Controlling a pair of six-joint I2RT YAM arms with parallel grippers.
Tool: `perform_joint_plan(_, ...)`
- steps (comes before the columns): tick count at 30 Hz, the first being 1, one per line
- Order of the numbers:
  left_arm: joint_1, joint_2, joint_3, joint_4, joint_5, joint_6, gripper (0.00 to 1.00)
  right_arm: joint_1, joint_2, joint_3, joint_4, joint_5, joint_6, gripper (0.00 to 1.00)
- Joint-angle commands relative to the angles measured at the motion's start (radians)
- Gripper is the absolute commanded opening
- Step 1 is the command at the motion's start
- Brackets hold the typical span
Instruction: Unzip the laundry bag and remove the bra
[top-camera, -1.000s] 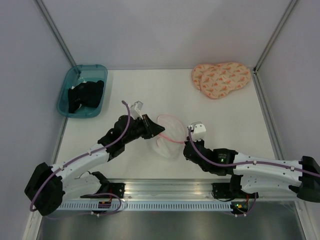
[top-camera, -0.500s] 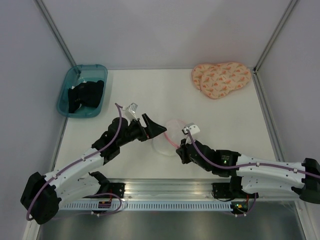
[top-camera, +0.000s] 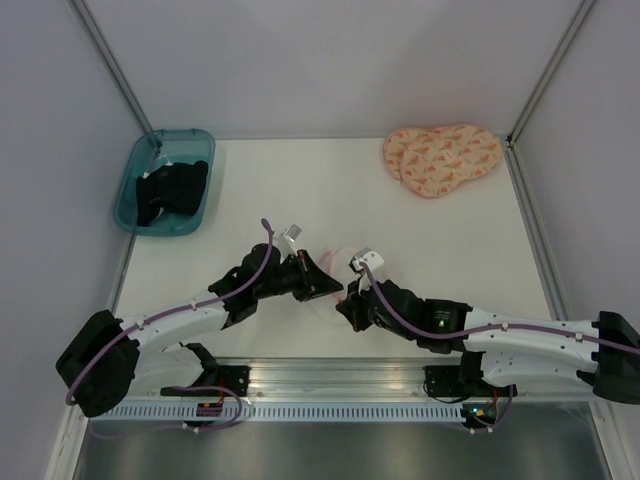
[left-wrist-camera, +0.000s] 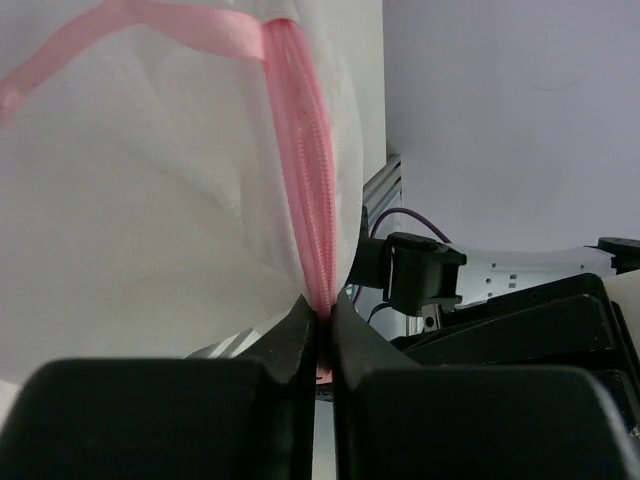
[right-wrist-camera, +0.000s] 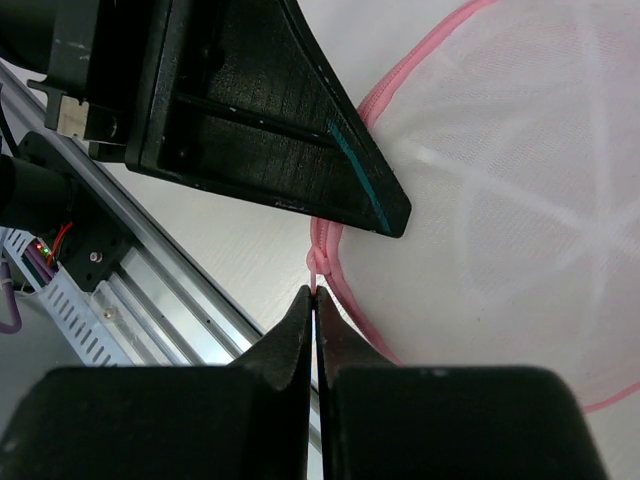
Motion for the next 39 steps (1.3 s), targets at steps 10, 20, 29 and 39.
perform_joint_plan(10, 0.018, -0.049, 0.049, -0.058, -0.076, 0.059, 0.02, -0.002, 0.034, 0.029, -0.089, -0.004, -0.006, 0.00)
perform_joint_plan(20, 0.055, -0.077, 0.087, -0.128, -0.054, 0.114, 0.02, -0.006, 0.090, 0.028, -0.330, 0.197, 0.137, 0.00)
perform_joint_plan(29, 0.056, -0.005, 0.130, -0.134, 0.035, 0.183, 0.02, -0.178, 0.097, 0.034, -0.384, 0.412, 0.136, 0.00)
perform_joint_plan(39, 0.110, 0.248, 0.353, -0.026, 0.139, 0.335, 0.02, -0.206, -0.004, 0.007, -0.235, 0.257, 0.034, 0.00)
